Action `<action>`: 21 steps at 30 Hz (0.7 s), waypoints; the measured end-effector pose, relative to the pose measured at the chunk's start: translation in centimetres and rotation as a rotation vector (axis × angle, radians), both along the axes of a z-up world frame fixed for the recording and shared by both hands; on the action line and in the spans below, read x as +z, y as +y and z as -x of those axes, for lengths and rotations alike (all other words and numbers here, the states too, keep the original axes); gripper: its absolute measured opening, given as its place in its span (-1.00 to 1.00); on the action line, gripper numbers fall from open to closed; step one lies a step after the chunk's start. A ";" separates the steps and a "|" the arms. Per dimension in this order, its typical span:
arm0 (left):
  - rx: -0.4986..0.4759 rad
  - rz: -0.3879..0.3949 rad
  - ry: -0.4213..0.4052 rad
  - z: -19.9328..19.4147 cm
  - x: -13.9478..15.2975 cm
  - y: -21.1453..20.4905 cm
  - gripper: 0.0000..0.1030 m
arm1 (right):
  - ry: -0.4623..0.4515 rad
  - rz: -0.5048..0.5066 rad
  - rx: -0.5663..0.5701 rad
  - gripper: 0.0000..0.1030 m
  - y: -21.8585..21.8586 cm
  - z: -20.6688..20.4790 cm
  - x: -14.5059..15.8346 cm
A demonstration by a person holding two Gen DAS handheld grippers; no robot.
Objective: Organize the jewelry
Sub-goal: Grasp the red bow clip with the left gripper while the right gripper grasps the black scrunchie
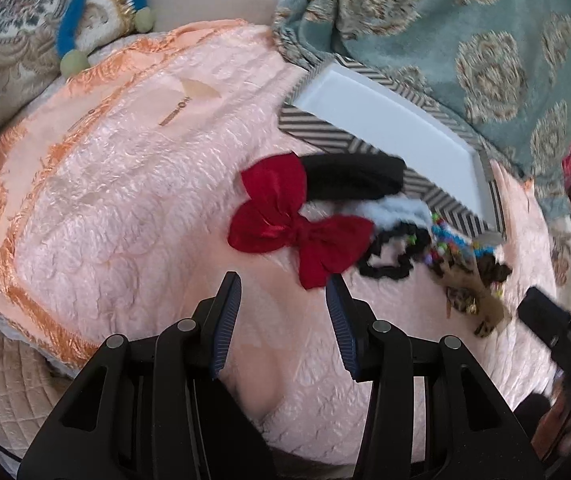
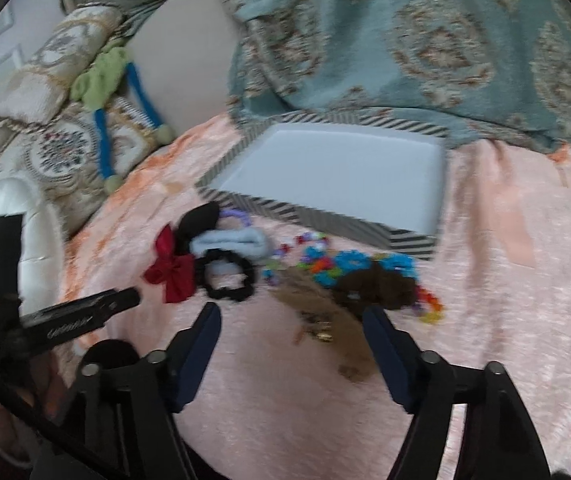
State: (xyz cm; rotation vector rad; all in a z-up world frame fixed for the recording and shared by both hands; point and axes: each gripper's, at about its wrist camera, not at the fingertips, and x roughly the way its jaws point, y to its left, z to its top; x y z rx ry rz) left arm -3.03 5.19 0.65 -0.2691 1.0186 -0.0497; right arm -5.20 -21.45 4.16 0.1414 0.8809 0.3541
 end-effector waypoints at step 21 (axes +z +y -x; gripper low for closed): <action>0.204 0.166 0.087 -5.7 -3.7 0.4 0.20 | 0.017 0.055 0.233 -0.38 6.7 -7.4 -4.6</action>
